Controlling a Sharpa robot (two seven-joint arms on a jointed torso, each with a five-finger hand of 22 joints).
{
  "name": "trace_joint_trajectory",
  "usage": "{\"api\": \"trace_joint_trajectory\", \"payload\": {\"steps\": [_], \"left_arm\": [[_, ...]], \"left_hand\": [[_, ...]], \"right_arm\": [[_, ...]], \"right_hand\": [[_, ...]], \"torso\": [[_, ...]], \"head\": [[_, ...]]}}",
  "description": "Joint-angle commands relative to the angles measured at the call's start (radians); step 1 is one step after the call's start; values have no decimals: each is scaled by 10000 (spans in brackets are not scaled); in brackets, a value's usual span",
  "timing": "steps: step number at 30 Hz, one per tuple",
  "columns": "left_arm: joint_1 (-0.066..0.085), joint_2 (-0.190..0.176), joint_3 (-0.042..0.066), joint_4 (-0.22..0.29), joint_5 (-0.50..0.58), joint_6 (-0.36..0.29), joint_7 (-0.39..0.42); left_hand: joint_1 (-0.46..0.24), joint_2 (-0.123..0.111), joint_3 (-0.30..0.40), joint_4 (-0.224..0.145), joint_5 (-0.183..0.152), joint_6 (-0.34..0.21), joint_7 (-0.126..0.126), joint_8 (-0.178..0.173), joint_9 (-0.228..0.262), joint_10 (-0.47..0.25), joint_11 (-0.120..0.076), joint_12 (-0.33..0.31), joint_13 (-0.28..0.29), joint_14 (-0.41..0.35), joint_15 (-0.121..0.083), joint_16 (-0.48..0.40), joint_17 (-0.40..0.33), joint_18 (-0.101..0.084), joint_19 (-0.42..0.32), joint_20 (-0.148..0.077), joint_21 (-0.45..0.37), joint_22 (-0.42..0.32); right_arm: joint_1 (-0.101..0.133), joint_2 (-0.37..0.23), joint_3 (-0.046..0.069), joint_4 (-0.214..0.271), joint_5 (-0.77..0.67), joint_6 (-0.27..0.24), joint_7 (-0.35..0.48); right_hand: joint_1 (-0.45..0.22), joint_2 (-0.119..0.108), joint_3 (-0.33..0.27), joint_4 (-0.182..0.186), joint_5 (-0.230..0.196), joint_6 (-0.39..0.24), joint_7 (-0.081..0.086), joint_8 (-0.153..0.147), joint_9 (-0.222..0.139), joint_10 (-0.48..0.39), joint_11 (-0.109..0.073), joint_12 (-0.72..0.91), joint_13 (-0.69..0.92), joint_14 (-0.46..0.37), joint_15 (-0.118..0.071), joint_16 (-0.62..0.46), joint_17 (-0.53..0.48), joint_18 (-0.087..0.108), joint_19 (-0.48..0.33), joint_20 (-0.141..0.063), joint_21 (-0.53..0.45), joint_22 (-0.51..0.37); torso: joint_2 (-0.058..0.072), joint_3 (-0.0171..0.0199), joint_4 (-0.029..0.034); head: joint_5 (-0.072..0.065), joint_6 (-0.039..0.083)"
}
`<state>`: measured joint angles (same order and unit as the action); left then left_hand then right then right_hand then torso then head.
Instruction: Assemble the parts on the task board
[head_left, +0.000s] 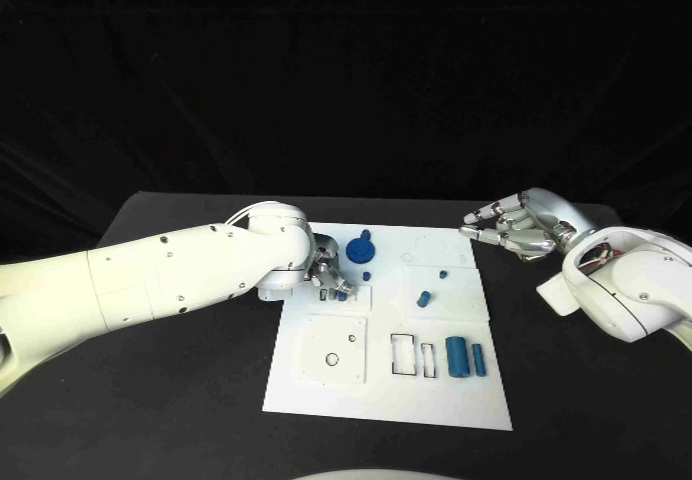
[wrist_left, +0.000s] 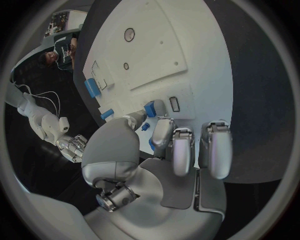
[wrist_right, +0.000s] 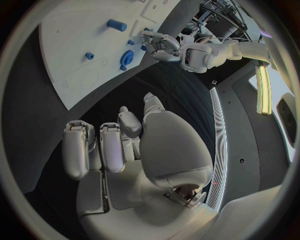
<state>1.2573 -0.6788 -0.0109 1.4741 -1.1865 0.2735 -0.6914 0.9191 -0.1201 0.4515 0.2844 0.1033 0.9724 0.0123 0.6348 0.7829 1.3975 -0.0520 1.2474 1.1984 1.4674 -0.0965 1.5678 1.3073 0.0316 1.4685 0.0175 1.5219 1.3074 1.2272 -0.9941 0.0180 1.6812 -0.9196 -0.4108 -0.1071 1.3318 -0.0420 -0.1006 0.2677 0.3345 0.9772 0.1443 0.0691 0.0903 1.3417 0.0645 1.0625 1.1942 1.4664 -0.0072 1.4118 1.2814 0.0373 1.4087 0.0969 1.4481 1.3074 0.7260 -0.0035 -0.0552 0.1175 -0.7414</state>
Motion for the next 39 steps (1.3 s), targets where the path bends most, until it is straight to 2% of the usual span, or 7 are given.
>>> {"api": "trace_joint_trajectory", "payload": {"steps": [1, 14, 19, 25, 30, 36, 39], "left_arm": [[-106, 7, -87, -31, 121, 527, -770], [-107, -84, -67, 140, 65, 239, -747], [-102, -200, 99, 405, 170, -432, -703], [-16, -342, 384, 703, 470, -979, -660], [377, -548, 553, 827, 623, -994, -661], [929, -614, 609, 365, 825, -417, -683], [1078, -492, 614, -70, 949, -185, -674]], "left_hand": [[-187, 15, -220, 25, 9, 76, -7, 73, 19, 65, -11, 52, 12, 1034, -78, 30, 2635, -142, 647, -83, 27, 1988], [-634, 65, -1420, 56, -15, 94, -42, 120, 41, 87, -36, 59, 18, 1034, -108, 30, 2635, -137, 641, -111, 5, 1980], [-838, 153, -2286, 71, -494, 70, -42, 139, 51, 72, -52, 26, -22, 1034, -114, 30, 2635, -130, 632, -132, -19, 1962], [-840, 209, -2581, 77, -502, 36, -35, 128, 45, 31, -41, -40, -96, 1034, -116, 30, 2635, -117, 605, -130, -59, 1915], [-401, 365, -2985, 58, -468, -198, 55, -33, -35, -195, 38, -347, -427, 1034, -66, 30, 2635, -40, 435, -89, -293, 1633], [720, 553, -3293, -22, -304, -618, 320, -674, -536, -526, 254, -739, -866, 1034, 109, 30, 2635, 58, 208, 66, -620, 1269], [1416, 709, -3296, -44, -191, -889, 525, -1188, -984, -745, 434, -991, -1160, 1034, 276, 30, 2635, 92, 136, 179, -733, 1159]], "right_arm": [[-2, -5, 1, 21, -29, 150, 79], [-2, 1, 1, -16, -28, 161, 76], [-2, 39, 0, -88, -19, 186, 69], [-4, 98, -1, -205, -13, 210, 66], [-12, 158, -5, -304, -8, 231, 66], [-20, 190, -13, -361, -7, 240, 57], [-23, 203, -16, -380, -7, 240, 53]], "right_hand": [[-68, 62, -96, 13, -44, 58, -6, 18, 12, 3, -76, -55, -11, 464, -87, -68, -19, 179, -80, -8, -37, 427], [-118, 63, -156, 49, -64, 59, -6, 17, 14, 11, -75, -42, -6, 468, -87, -65, -7, 178, -76, -9, -39, 428], [-129, 67, -169, 58, -70, 60, -6, 16, 14, 11, -75, -43, -8, 467, -87, -69, -11, 178, -76, -9, -39, 428], [-138, 70, -178, 65, -74, 60, -6, 16, 14, 14, -75, -38, -5, 466, -87, -74, -20, 178, -76, -9, -40, 428], [-138, 70, -178, 65, -74, 60, -6, 16, 14, 14, -75, -38, -5, 466, -87, -74, -20, 178, -76, -9, -40, 428], [-138, 70, -178, 65, -74, 60, -6, 16, 14, 14, -75, -38, -5, 466, -87, -74, -20, 178, -76, -9, -40, 428], [-142, 73, -182, 69, -74, 61, -6, 16, 15, 16, -75, -34, -3, 467, -87, -72, -15, 178, -75, -9, -40, 429]], "torso": [[3, -1, -5], [-2, -15, -3], [-7, -6, -2], [-12, -4, -6], [0, 10, 7], [2, 11, 9], [9, 1, -1]], "head": [[-1, 10], [-1, 37], [2, 68], [11, 115], [27, 160], [39, 218], [47, 237]]}}
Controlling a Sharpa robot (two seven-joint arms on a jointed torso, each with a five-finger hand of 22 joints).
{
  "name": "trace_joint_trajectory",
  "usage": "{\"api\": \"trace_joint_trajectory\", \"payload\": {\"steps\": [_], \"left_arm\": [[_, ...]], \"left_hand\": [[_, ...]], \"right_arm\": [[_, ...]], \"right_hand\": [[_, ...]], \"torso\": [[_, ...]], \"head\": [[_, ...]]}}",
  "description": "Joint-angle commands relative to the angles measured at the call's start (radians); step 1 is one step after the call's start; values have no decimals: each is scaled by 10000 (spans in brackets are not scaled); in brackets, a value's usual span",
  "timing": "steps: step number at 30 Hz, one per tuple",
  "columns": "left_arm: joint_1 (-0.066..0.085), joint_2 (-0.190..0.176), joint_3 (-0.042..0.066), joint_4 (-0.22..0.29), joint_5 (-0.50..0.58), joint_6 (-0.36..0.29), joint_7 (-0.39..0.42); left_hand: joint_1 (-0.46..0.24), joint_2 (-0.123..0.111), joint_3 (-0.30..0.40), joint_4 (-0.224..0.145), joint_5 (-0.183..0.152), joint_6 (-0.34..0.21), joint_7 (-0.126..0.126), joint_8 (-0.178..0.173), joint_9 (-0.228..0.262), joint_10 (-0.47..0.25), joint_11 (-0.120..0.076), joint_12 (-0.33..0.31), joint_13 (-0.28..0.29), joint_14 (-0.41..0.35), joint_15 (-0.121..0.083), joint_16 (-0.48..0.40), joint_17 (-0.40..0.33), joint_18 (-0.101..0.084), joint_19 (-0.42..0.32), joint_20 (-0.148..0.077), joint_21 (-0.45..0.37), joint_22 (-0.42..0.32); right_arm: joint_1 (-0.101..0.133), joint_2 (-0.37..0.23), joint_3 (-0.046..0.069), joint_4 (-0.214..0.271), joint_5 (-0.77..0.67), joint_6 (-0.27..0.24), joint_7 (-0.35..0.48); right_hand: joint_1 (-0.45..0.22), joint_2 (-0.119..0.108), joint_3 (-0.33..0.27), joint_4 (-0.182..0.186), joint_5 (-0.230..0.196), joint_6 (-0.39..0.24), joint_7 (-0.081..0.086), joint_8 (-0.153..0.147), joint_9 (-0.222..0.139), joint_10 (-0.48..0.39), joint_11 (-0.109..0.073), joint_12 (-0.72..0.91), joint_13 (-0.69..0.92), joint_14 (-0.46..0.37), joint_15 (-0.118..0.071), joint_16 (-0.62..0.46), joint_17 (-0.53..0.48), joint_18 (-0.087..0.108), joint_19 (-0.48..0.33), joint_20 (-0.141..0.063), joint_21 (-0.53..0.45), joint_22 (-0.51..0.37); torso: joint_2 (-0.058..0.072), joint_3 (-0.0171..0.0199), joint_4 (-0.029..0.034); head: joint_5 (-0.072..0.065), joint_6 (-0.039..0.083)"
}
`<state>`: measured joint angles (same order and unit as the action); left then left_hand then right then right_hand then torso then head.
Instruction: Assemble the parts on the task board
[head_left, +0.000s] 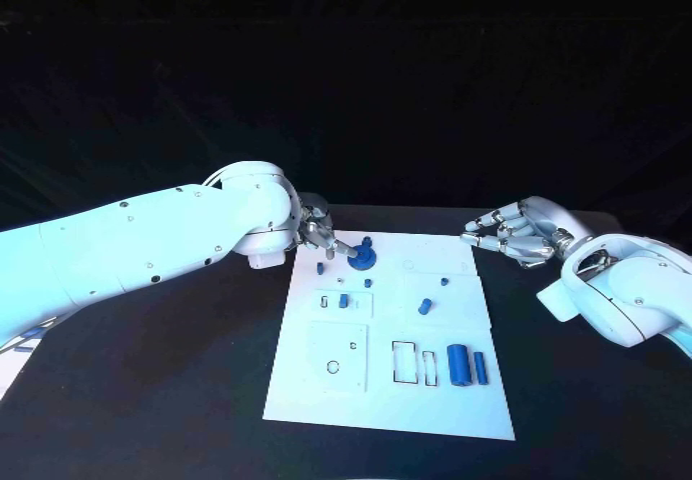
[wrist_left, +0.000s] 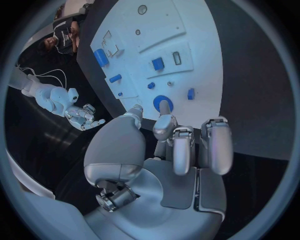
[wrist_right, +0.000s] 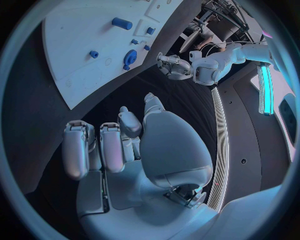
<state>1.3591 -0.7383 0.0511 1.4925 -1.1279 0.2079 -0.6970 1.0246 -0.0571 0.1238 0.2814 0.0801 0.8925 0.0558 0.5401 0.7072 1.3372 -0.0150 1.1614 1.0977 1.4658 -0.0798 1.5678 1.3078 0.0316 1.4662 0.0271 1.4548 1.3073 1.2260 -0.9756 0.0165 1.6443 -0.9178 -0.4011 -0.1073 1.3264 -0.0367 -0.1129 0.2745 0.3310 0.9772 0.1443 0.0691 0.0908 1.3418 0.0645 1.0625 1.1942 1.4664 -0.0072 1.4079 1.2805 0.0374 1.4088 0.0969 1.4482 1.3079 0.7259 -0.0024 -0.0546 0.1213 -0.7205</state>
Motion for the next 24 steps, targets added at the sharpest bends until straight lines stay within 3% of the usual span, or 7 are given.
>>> {"api": "trace_joint_trajectory", "payload": {"steps": [1, 5, 10, 14, 24], "left_arm": [[90, 171, -6, -417, 391, 527, -610], [153, 505, -38, -1091, 426, 666, -575], [171, 1038, -206, -2011, 126, 794, -485], [136, 1389, -332, -2584, -101, 1003, -400], [69, 1674, -416, -3153, -424, 1489, -505]], "left_hand": [[519, 137, 5, -6, 69, -163, 145, -388, -357, -233, 106, -259, -301, 1050, 130, 30, 2630, 98, 138, 130, -97, 1126], [784, 203, -68, 68, 72, -203, 280, -782, -797, -380, 226, -443, -543, 1050, 244, 30, 2630, 114, 110, 246, -153, 1084], [822, 213, -129, 80, 71, -94, 280, -831, -921, -380, 235, -437, -560, 1050, 259, 30, 2630, 113, 121, 273, -145, 1102], [824, 246, -224, 89, 70, 167, 220, -755, -1006, -332, 193, -374, -527, 1050, 234, 30, 2630, 105, 153, 272, -113, 1150], [756, 291, -374, 105, 59, 399, 137, -606, -1027, -248, 123, -268, -452, 1050, 177, 30, 2630, 85, 204, 231, -54, 1231]], "right_arm": [[-12, 20, -3, -13, -25, 144, 53], [-13, 39, -5, -23, -26, 148, 49], [-17, 63, -6, -31, -27, 159, 49], [-24, 80, -7, -35, -28, 168, 52], [-40, 93, -7, -43, -38, 169, 56]], "right_hand": [[-98, 27, -70, 10, -41, 62, -6, 17, 10, 20, -76, -26, 1, 470, -87, -28, 5, 176, -73, -9, -40, 426], [-97, 29, -71, 10, -40, 63, -7, 17, 11, 20, -76, -26, 0, 471, -87, -25, 10, 176, -74, -9, -41, 424], [-90, 39, -73, 9, -26, 64, -8, 17, 11, 18, -76, -31, -4, 470, -87, -31, 1, 176, -72, -9, -41, 425], [-83, 48, -75, 8, -15, 64, -8, 17, 12, 20, -77, -26, -2, 470, -88, -31, 2, 176, -72, -9, -42, 424], [-72, 59, -76, 5, 2, 65, -10, 17, 12, 21, -78, -25, -2, 473, -89, -26, 13, 177, -73, -10, -43, 422]], "torso": [[12, -7, -9], [19, -25, -12], [25, -43, -13], [28, -33, -20], [7, -25, 12]], "head": [[8, 32], [14, 39], [3, 49], [10, 35], [40, -21]]}}
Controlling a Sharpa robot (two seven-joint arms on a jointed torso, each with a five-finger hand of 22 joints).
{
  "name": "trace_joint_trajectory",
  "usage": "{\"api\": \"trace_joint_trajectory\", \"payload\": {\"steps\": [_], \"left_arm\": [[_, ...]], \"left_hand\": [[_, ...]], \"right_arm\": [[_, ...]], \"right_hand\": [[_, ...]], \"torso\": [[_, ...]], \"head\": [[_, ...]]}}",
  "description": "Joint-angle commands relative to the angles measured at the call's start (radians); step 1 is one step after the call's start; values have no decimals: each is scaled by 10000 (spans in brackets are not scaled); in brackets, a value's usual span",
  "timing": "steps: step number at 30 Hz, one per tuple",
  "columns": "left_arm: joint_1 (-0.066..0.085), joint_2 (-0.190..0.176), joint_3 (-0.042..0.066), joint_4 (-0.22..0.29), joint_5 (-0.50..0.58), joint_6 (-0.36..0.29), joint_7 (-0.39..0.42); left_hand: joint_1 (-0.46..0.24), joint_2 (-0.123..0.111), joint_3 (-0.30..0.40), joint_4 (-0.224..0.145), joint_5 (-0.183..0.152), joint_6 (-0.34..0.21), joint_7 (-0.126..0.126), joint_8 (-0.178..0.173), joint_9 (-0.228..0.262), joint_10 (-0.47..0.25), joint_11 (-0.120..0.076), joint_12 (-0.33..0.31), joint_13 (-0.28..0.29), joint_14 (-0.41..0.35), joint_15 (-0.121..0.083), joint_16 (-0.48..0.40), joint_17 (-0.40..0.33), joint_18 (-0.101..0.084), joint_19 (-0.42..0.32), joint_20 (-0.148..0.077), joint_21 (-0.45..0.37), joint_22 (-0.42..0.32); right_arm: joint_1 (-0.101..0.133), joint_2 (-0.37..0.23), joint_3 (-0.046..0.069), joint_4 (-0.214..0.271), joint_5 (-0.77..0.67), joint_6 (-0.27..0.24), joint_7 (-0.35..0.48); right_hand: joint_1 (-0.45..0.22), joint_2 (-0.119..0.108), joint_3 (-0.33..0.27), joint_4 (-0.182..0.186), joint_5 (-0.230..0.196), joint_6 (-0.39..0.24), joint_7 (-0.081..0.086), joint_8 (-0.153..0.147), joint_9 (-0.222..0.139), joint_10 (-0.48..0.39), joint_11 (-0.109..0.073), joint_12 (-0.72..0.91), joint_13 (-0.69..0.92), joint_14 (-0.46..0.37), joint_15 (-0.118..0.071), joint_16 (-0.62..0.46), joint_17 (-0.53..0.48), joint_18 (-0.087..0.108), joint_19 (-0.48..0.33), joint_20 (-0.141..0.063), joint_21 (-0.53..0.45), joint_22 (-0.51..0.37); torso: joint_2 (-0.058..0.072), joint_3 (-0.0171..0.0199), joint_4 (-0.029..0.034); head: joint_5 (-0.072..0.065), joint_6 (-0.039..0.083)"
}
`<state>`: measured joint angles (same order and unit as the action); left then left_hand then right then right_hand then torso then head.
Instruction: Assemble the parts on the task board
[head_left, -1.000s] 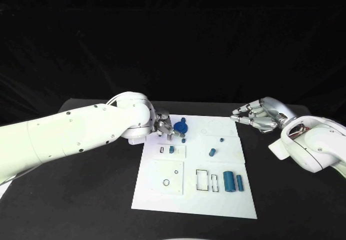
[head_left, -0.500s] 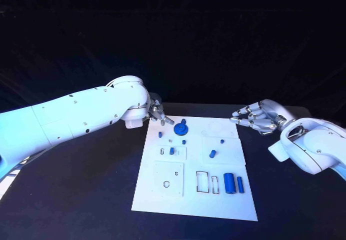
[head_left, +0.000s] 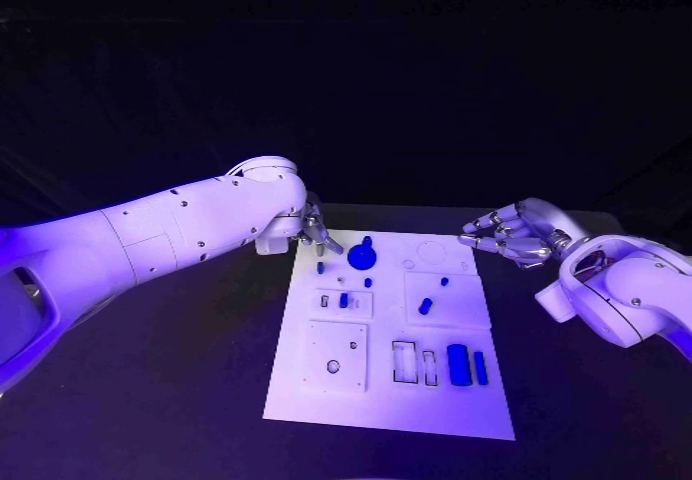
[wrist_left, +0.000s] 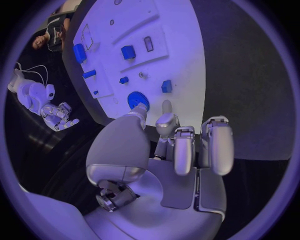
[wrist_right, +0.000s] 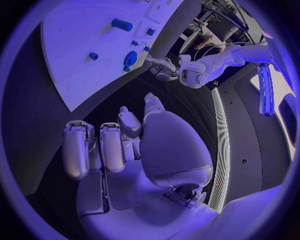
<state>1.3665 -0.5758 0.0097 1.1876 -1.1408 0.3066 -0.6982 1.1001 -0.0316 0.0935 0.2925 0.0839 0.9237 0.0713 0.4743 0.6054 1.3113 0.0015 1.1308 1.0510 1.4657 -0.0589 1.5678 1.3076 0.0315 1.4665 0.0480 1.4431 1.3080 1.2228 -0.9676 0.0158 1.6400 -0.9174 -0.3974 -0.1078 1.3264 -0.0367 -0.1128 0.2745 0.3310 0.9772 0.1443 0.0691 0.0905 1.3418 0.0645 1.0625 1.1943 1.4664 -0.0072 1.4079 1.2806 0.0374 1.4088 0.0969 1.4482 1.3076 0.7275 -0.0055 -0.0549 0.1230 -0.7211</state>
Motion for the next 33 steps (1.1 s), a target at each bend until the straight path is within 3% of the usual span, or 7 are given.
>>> {"api": "trace_joint_trajectory", "payload": {"steps": [1, 18, 33], "left_arm": [[-8, 57, -4, -137, -305, 511, -500], [-75, 125, -50, -380, -231, 1066, -574], [-116, 129, -69, -271, -69, 1284, -595]], "left_hand": [[-9, 38, -81, -5, 20, 94, -21, 58, -9, 16, -46, 44, 20, 1051, -33, 30, 2632, 86, 203, 19, 66, 1229], [-118, 72, -197, -4, 4, 171, -62, 131, -5, 102, -82, 156, 123, 1051, -64, 30, 2632, 51, 281, -9, 170, 1355], [-35, 192, -204, -42, 36, 252, -112, 205, 10, 167, -125, 225, 181, 1051, -99, 30, 2632, 34, 323, -42, 223, 1423]], "right_arm": [[-9, 14, 0, -1, -59, 133, 60], [-25, 29, 0, -16, -131, 138, 59], [-27, 25, 0, -18, -144, 108, 35]], "right_hand": [[-72, 59, -76, 5, 2, 65, -10, 17, 15, 21, -78, -25, -2, 473, -89, -26, 12, 176, -73, -10, -44, 426], [-54, 73, -79, -1, 27, 66, -10, 16, 16, 26, -80, -15, 3, 474, -90, -25, 15, 175, -69, -10, -42, 430], [-54, 73, -79, -1, 27, 66, -10, 16, 16, 26, -80, -15, 3, 474, -90, -25, 15, 175, -69, -10, -42, 430]], "torso": [[-10, 3, 15], [-12, 16, 3], [-14, 23, -1]], "head": [[23, -15], [74, -14], [73, -15]]}}
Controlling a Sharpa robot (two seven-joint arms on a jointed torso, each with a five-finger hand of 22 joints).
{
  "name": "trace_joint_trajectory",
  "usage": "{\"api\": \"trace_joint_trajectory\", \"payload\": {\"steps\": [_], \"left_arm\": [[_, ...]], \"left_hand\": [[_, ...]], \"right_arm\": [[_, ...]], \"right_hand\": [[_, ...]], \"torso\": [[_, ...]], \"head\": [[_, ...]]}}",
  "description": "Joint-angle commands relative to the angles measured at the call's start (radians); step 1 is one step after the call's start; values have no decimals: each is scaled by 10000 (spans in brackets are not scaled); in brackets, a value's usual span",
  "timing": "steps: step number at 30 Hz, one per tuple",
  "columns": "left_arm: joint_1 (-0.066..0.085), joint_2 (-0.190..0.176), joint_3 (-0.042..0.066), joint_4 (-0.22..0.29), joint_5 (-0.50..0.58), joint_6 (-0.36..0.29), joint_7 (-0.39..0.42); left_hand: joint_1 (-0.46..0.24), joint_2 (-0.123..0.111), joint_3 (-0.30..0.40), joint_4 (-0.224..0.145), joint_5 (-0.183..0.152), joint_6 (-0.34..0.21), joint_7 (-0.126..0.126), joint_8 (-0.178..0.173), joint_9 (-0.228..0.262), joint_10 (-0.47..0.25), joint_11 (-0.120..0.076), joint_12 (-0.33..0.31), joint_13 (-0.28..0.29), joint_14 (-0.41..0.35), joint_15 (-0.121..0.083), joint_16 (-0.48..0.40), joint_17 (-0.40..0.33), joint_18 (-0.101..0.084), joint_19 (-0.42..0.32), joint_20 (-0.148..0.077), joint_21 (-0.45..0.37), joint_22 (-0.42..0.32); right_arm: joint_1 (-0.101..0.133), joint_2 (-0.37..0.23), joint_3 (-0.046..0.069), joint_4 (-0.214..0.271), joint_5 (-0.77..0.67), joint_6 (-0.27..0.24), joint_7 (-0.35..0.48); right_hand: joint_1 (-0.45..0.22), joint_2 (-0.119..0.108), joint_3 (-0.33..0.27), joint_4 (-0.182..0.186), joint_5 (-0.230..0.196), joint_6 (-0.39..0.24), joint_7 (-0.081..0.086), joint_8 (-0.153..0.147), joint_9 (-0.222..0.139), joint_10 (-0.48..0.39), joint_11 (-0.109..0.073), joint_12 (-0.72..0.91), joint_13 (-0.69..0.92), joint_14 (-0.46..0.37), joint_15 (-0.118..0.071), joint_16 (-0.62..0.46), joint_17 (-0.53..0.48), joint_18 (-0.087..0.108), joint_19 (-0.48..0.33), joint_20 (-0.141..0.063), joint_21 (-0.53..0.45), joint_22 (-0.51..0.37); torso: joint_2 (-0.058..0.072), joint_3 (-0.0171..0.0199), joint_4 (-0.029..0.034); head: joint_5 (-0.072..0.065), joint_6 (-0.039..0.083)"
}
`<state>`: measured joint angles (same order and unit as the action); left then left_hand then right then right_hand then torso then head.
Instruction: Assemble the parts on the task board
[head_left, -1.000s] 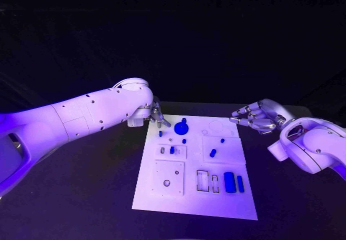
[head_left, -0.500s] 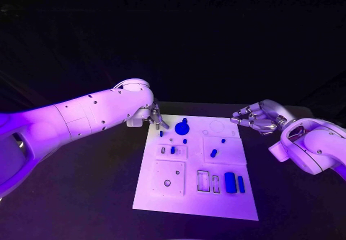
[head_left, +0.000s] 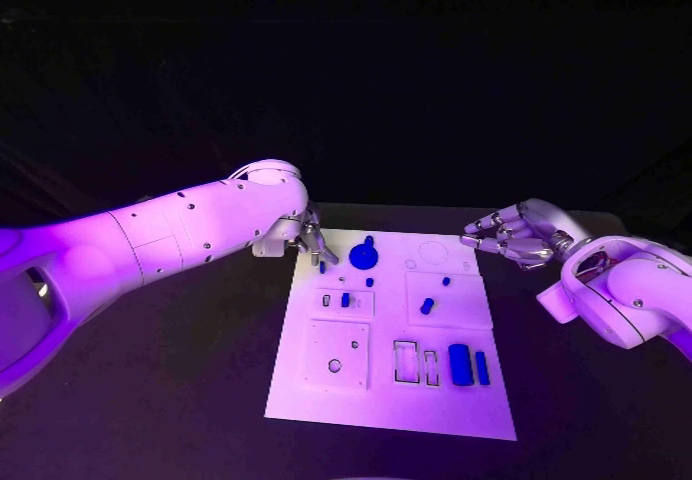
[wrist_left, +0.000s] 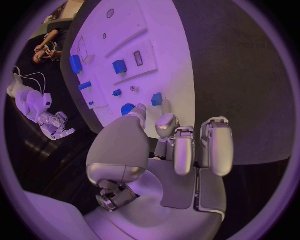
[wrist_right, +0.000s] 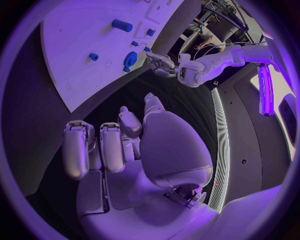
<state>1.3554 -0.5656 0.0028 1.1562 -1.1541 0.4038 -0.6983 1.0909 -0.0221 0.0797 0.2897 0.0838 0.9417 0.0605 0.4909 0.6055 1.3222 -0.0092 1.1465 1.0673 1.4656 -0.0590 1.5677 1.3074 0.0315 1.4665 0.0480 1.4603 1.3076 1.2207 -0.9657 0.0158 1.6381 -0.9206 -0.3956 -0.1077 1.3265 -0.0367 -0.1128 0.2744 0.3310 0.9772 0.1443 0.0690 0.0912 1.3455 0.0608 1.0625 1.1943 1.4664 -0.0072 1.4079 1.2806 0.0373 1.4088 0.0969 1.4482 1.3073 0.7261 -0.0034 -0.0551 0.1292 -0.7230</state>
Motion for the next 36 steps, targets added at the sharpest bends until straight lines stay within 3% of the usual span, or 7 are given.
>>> {"api": "trace_joint_trajectory", "payload": {"steps": [1, 19, 28, 33, 36], "left_arm": [[-6, 26, -1, 48, 62, 317, -594], [-21, 30, -2, 13, 130, 292, -604], [-25, 61, -3, -25, 131, 295, -611], [-35, 72, -4, -34, 184, 255, -614], [-40, 72, -5, -30, 229, 182, -613]], "left_hand": [[77, 100, -66, -20, 38, 76, -8, 44, 10, 59, -21, 66, 15, 1052, -102, 30, 2634, 32, 325, -44, 53, 1428], [933, 391, 191, -210, 60, 55, -53, 153, 58, 93, -70, 69, -13, 1052, -149, 30, 2634, 24, 346, -100, 66, 1473], [1587, 543, 607, -506, 45, -11, -90, 175, 66, 95, -105, 59, -33, 1052, -174, 30, 2634, 20, 354, -123, 69, 1497], [2241, 610, 1178, -930, 51, -96, -133, 156, 52, 64, -148, 14, -71, 1052, -208, 30, 2634, 21, 353, -152, 61, 1504], [2808, 600, 1797, -1381, 81, -190, -147, 126, 38, 33, -168, -36, -103, 1052, -232, 30, 2634, 22, 350, -178, 54, 1507]], "right_arm": [[-6, 6, 0, 1, -112, 87, 34], [-7, 13, 0, 1, -113, 64, 40], [-7, 18, 0, 2, -114, 60, 47], [-7, 18, 0, 6, -114, 60, 51], [-7, 18, 0, 8, -114, 58, 52]], "right_hand": [[-54, 73, -80, -1, 27, 66, -10, 16, 9, -12, -43, -15, 3, 474, -90, -25, 15, 176, -69, -10, -42, 432], [-36, 87, -84, -7, 47, 64, -10, 15, 10, -23, -44, -40, -17, 473, -91, -32, 4, 177, -71, -11, -45, 429], [-36, 87, -84, -7, 47, 64, -10, 15, 10, -23, -44, -40, -17, 473, -91, -32, 4, 177, -71, -11, -45, 429], [-36, 87, -84, -7, 47, 64, -10, 15, 10, -23, -44, -40, -17, 473, -91, -32, 4, 177, -71, -11, -45, 429], [-36, 87, -84, -7, 47, 64, -10, 15, 10, -23, -44, -40, -17, 473, -91, -32, 4, 177, -71, -11, -45, 429]], "torso": [[-1, 3, 1], [-1, -4, 7], [4, -4, -3], [3, 0, -4], [-2, 5, -4]], "head": [[11, 4], [31, -8], [34, -16], [32, -34], [33, -31]]}}
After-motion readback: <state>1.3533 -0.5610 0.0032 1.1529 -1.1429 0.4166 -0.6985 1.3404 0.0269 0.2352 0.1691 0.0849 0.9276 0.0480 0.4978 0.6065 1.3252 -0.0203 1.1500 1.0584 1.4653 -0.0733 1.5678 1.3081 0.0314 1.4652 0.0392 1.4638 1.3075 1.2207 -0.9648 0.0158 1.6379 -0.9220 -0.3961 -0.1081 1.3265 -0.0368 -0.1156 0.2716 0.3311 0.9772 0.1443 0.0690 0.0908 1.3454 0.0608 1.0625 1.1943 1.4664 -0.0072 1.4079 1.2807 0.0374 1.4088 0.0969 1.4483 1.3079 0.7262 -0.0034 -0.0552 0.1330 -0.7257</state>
